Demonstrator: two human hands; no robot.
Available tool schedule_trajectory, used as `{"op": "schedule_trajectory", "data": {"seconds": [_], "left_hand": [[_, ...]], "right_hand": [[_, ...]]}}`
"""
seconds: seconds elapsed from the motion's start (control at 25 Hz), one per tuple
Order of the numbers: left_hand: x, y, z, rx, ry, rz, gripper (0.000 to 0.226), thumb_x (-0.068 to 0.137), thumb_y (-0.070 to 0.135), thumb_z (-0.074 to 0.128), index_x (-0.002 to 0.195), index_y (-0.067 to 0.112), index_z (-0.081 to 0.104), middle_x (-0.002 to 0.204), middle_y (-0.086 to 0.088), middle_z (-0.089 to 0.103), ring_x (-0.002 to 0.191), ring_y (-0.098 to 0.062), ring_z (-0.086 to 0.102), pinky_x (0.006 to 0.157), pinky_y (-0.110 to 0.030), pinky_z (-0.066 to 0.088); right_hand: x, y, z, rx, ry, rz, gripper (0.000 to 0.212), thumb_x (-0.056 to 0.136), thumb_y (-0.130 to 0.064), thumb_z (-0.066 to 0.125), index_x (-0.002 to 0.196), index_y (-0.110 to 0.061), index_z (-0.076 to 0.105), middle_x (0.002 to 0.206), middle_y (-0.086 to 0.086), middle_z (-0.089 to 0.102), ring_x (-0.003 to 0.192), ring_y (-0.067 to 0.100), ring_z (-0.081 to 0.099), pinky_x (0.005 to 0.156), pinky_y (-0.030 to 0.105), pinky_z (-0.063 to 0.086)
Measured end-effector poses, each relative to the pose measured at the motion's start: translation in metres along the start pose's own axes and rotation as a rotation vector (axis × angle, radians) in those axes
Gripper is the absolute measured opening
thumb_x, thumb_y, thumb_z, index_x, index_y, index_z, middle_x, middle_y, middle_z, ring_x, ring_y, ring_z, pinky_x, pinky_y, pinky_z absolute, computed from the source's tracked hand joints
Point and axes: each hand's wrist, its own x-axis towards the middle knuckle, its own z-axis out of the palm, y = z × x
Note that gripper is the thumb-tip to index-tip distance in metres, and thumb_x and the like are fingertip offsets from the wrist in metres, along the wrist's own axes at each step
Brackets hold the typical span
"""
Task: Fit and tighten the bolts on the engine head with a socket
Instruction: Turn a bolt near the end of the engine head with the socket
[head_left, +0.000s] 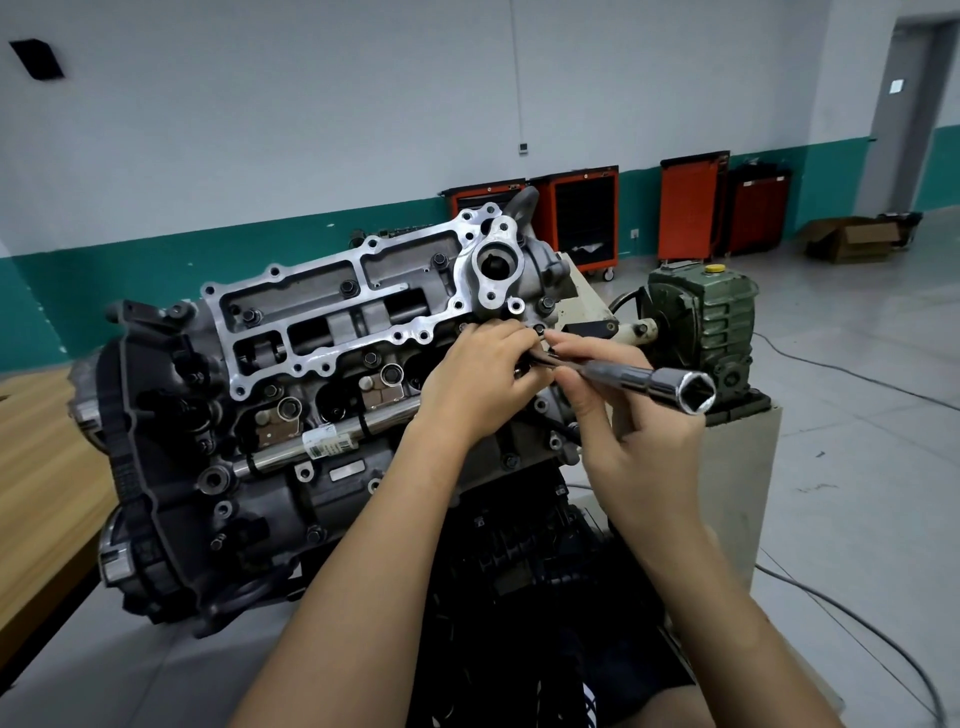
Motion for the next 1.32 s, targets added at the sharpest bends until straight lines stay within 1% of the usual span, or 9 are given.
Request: {"op": "schedule_trajectory", "data": {"seconds": [0.08,0.2,0.44,0.56,0.76,0.92,1.08,1.24,1.32], "left_hand": [[-0.0007,0.0001,0.0003,0.003,0.005,-0.006,0.026,0.084,0.029,0.048,0.098,0.014,0.063,0.102,0.003,0.063,0.098,-0.018,0.053,0.086,-0.029,0.034],[-0.0003,0.0006,-0.0001,0.009,0.002,-0.009,0.025,0.085,0.03,0.046,0.094,0.013,0.062,0.097,0.001,0.062,0.095,-0.02,0.053,0.082,-0.028,0.033],[0.0002,-0.0003,0.0015,0.004,0.003,-0.023,0.022,0.088,0.029,0.053,0.099,0.014,0.064,0.102,0.004,0.063,0.099,-0.017,0.053,0.086,-0.027,0.032],[0.0006,0.0003,0.0009,0.004,0.001,-0.031,0.021,0.088,0.029,0.052,0.096,0.013,0.063,0.1,0.003,0.063,0.097,-0.017,0.053,0.084,-0.027,0.033],[-0.0008,0.0008,0.0004,0.011,-0.004,-0.014,0.018,0.086,0.029,0.05,0.091,0.014,0.06,0.098,0.002,0.062,0.097,-0.019,0.053,0.082,-0.026,0.03],[-0.0003,0.0026,-0.0011,0.009,-0.01,-0.032,0.038,0.081,0.037,0.04,0.1,0.015,0.065,0.103,0.004,0.064,0.1,-0.017,0.053,0.088,-0.029,0.034],[0.0003,0.0019,-0.0025,-0.01,-0.012,-0.031,0.039,0.081,0.039,0.038,0.097,0.014,0.063,0.1,0.003,0.063,0.097,-0.018,0.054,0.086,-0.029,0.035],[0.0007,0.0008,-0.0009,0.008,-0.021,-0.033,0.034,0.085,0.036,0.044,0.102,0.015,0.064,0.106,0.003,0.063,0.102,-0.018,0.053,0.09,-0.03,0.035],[0.0005,0.0,-0.0002,0.009,-0.015,-0.033,0.029,0.087,0.033,0.048,0.102,0.015,0.064,0.104,0.003,0.063,0.101,-0.018,0.053,0.09,-0.028,0.034]], "right_hand": [[0.0017,0.0007,0.0005,-0.049,-0.001,-0.058,0.016,0.088,-0.003,0.062,0.1,0.004,0.07,0.101,0.005,0.07,0.089,0.013,0.068,0.077,0.032,0.056],[0.0058,0.0018,-0.0019,-0.011,0.079,0.021,0.018,0.084,-0.011,0.072,0.096,0.002,0.073,0.093,-0.001,0.072,0.075,0.008,0.067,0.067,0.026,0.055],[0.0017,0.0026,-0.0032,-0.028,0.021,-0.004,0.018,0.09,-0.009,0.062,0.101,0.003,0.07,0.102,0.004,0.071,0.094,0.012,0.068,0.083,0.028,0.054],[0.0055,0.0025,-0.0037,-0.036,0.066,0.016,0.016,0.085,-0.01,0.069,0.097,0.001,0.073,0.089,0.002,0.072,0.073,0.004,0.065,0.069,0.018,0.052],[0.0025,0.0016,-0.0044,0.068,0.039,0.086,0.022,0.086,-0.016,0.07,0.1,0.001,0.07,0.097,0.002,0.071,0.092,0.012,0.068,0.079,0.039,0.056],[0.0022,0.0051,-0.0025,-0.013,-0.034,-0.011,0.018,0.091,-0.008,0.06,0.104,0.001,0.07,0.104,0.003,0.071,0.094,0.014,0.068,0.08,0.038,0.056],[0.0063,0.0076,-0.0001,0.032,0.059,0.053,0.018,0.085,-0.016,0.072,0.096,-0.001,0.073,0.093,0.002,0.072,0.086,0.013,0.069,0.075,0.041,0.056],[0.0007,0.0072,0.0012,0.021,-0.03,0.009,0.019,0.094,-0.011,0.058,0.107,-0.001,0.068,0.107,0.002,0.069,0.1,0.012,0.066,0.085,0.036,0.055],[0.0021,0.0081,-0.0005,0.0,-0.029,-0.017,0.018,0.092,-0.007,0.059,0.104,0.001,0.07,0.106,0.003,0.07,0.096,0.014,0.068,0.082,0.036,0.055]]}}
